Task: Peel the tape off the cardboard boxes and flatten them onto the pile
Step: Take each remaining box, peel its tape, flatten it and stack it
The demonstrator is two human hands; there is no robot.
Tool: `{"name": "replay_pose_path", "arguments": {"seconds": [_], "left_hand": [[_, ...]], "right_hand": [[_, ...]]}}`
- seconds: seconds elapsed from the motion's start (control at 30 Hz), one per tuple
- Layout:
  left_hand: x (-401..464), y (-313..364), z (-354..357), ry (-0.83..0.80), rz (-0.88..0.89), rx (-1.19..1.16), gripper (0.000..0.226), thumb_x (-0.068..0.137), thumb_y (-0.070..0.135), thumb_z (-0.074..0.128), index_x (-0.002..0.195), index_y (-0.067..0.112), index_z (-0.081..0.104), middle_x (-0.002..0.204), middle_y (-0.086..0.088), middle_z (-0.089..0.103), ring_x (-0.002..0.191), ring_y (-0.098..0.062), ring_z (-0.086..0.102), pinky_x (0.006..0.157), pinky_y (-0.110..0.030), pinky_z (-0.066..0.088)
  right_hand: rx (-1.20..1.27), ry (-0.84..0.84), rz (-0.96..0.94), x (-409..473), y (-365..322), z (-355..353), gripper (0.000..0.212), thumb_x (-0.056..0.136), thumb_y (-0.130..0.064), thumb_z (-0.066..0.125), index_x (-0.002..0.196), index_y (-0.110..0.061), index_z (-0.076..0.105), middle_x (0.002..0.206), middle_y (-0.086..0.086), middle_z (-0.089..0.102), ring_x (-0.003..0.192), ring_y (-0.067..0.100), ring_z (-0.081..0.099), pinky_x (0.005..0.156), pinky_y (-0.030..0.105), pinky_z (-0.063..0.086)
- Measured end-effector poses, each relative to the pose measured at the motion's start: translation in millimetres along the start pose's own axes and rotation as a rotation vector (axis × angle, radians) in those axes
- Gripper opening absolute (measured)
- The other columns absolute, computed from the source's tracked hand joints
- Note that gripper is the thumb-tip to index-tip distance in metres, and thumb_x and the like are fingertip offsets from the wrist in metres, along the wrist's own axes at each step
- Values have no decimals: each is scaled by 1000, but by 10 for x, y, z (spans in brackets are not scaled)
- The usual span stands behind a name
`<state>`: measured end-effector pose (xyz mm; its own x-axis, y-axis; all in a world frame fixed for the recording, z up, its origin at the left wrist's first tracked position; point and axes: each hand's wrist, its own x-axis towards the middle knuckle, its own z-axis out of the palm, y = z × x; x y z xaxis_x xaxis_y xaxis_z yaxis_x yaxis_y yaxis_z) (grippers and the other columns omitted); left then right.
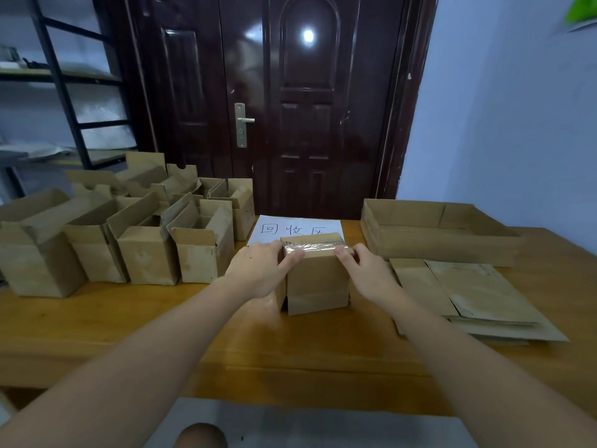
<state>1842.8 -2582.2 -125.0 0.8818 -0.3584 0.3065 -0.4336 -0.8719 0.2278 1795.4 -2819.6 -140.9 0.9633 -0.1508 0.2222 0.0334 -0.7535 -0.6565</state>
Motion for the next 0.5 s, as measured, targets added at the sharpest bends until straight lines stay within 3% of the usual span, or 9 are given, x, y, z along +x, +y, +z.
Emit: {"name": "replay_pose_path", "arguments": {"seconds": [0.1,0.17,0.27,0.37,0.5], "left_hand": [[-28,-32,56,-44,54,23,84,87,86,24,143,26,45,114,5,66,88,-11,61,67,-25,51],[-43,-73,95,-86,78,-17,87,85,87,32,148,29,37,118,8,65,91,-11,62,72,-26,54],[-40,-127,129,-140,92,-75,88,83,87,41,152,32,30,122,11,64,95,-12,63,77,-29,58],[-55,-149,132,-155,96,-38,76,91,79,41,150,31,36,126,8,61,101,-13,58,85,-33,55],[-128,-166,182,-176,89,44,70,96,75,38,146,27,44,125,6,60,103,-15,55,91,-33,53]], "right_hand": [[65,-15,18,-9,32,8,55,99,-67,34,114,-17,51,105,-2,61,88,8,58,64,23,42],[114,-49,35,-8,32,13,58,96,-69,32,119,-18,48,112,-2,59,96,14,60,75,33,55],[185,-86,75,17,27,23,54,99,-67,33,124,-21,45,120,-4,52,107,20,57,88,47,59],[92,-138,84,43,100,74,59,99,-70,33,128,-21,48,122,2,59,108,23,60,90,44,56],[39,-156,77,19,248,210,71,100,-69,32,151,-21,40,144,6,55,129,26,53,102,38,45]]}}
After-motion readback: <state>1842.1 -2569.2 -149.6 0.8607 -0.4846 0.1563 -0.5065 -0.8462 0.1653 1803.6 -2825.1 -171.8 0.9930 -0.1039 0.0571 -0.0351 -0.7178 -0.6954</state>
